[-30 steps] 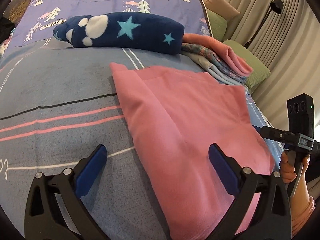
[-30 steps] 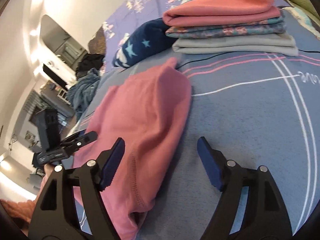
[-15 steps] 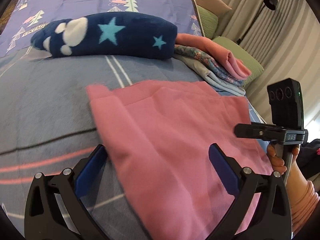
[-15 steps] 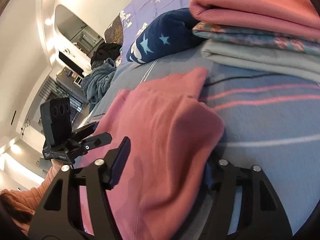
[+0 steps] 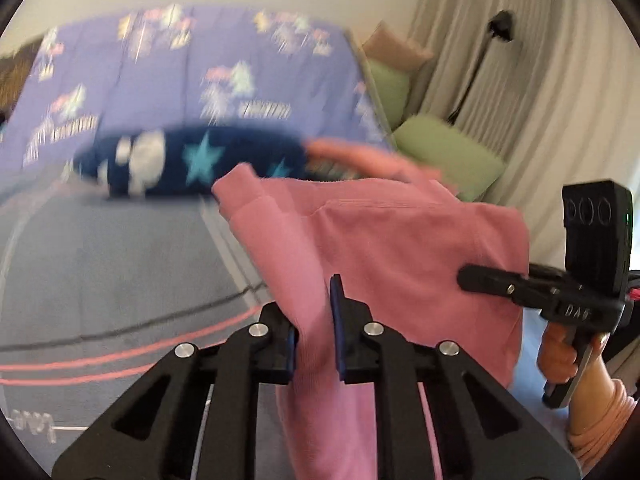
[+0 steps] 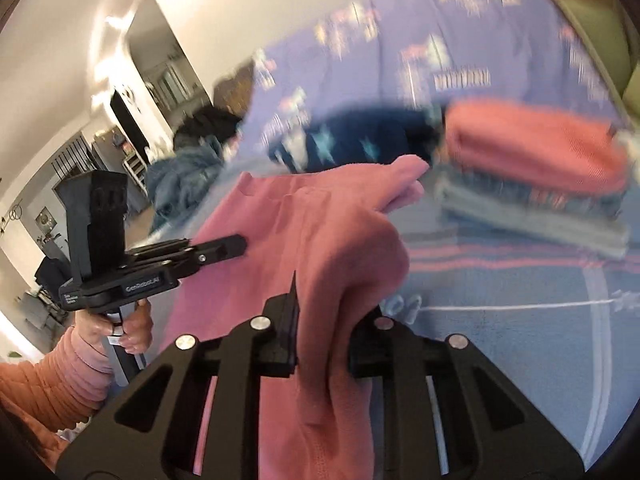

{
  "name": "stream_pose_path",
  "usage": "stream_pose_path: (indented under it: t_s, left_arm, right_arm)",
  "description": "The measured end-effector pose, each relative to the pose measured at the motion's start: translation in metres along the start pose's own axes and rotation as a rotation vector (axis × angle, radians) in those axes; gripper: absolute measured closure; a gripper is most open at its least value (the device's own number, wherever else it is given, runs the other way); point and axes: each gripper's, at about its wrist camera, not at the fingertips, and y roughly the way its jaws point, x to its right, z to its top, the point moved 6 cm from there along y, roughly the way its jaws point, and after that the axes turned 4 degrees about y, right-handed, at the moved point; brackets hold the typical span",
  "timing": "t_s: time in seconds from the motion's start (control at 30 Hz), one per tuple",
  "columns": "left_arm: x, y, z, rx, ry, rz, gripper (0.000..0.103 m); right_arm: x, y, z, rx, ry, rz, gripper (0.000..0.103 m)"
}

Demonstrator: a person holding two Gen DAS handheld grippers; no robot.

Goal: Fold small clothes
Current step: 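Grasp the pink cloth with the left gripper while the right gripper grasps beside it, lift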

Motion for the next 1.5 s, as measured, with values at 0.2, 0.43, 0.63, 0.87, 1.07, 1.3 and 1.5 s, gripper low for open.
stream_pose_path:
  t_s: [0.2, 0.43, 0.63, 0.87, 1.07, 1.3, 1.5]
  left_arm:
    - [0.067, -0.078, 0.042, 0.191, 0.13, -0.021, 0.098]
    - [0.127, -0.121, 0.063, 0.269, 0.238, -0.05, 0.099]
    - [0.099, -0.098, 0.044, 0.228, 0.087, -0.059, 0.008]
    - [0.094, 0.011, -0.011, -0.085, 0.015, -0.204, 0.007]
    - [0.117, 0.114, -0.039, -0.34, 0.02, -0.362, 0.007]
    - [0.129, 0.163, -0.032, -0.454, -0.097, -0.624, 0.002]
    - [0.162, 0.159, -0.05, -0.491, 0.02, -0.673, 0.042]
  right_arm:
    - [-0.047, -0.076, 0.006, 0.138, -0.104, -0.136, 0.086]
    - [-0.083, -0.122, 0.007, 0.236, -0.202, -0.223, 0.087]
    - [-0.042, -0.14, -0.001, 0.191, -0.089, -0.23, 0.087]
    - [0.055, -0.142, -0.05, 0.086, 0.147, -0.32, 0.087]
    - [0.147, -0.129, -0.103, 0.034, 0.5, -0.202, 0.087]
    - [0.152, -0.123, -0.118, 0.034, 0.516, -0.199, 0.086]
    - [0.157, -0.118, -0.125, 0.041, 0.533, -0.203, 0.084]
